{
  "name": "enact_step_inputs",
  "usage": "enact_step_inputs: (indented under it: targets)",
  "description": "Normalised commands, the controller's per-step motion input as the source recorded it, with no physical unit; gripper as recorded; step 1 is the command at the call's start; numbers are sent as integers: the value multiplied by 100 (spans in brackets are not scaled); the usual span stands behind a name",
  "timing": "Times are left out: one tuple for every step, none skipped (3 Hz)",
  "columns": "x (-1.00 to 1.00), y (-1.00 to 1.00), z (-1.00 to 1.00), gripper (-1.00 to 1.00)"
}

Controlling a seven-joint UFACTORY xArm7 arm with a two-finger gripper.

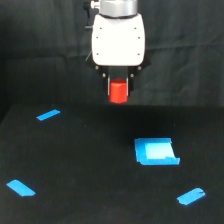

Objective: Pick up the red object from the table

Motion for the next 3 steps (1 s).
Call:
enact_step_inputs:
  targets:
    - [-2,-17,-1,-100]
    - [0,-17,1,-100]
    - [-1,-16,0,-100]
